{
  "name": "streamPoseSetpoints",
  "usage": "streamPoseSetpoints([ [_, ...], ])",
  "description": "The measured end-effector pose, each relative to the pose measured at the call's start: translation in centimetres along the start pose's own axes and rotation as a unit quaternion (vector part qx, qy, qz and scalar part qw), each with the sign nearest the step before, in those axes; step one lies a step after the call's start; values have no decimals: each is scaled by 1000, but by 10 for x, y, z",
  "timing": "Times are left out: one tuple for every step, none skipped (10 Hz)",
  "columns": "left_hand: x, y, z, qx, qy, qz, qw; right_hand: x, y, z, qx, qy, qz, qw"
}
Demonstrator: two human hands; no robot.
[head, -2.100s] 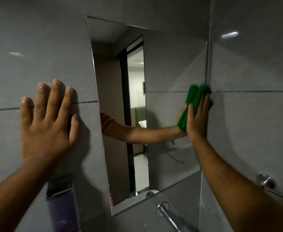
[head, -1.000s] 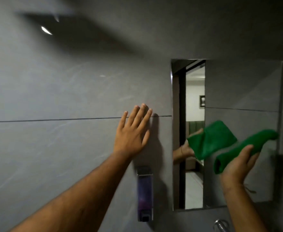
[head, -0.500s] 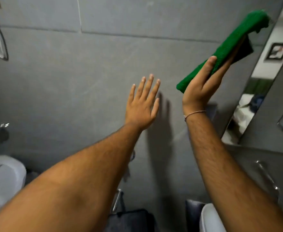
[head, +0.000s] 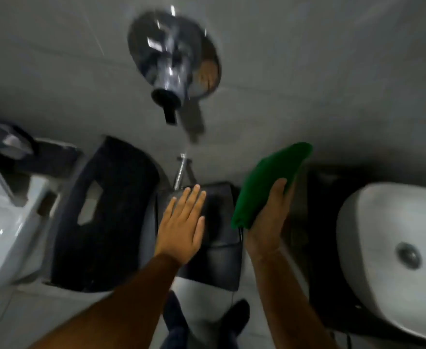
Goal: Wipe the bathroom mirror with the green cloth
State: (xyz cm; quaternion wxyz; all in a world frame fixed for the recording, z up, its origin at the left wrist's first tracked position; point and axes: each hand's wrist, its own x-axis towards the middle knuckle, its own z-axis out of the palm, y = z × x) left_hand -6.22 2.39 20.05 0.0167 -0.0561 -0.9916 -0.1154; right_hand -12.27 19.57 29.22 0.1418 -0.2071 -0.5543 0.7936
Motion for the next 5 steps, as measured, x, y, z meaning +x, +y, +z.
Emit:
streamPoseSetpoints([
  [-43,-29,80,-37,-114,-30,992,15,114,-56,-102,-37,90,990],
  [-58,-43,114,-53,-158,-58,984,33,180,-79,-218,-57,83,971],
  [-58,-57,144,-65,-181,-91,977,57,254,-85,-399,-127,43,907],
  [-54,-55,152,-63,-185,-93,976,56,288,-86,-532,-209,24,820],
  [-47,-42,143,-96,-148,-125,976,44,299,-98,-701,-251,-17,668],
])
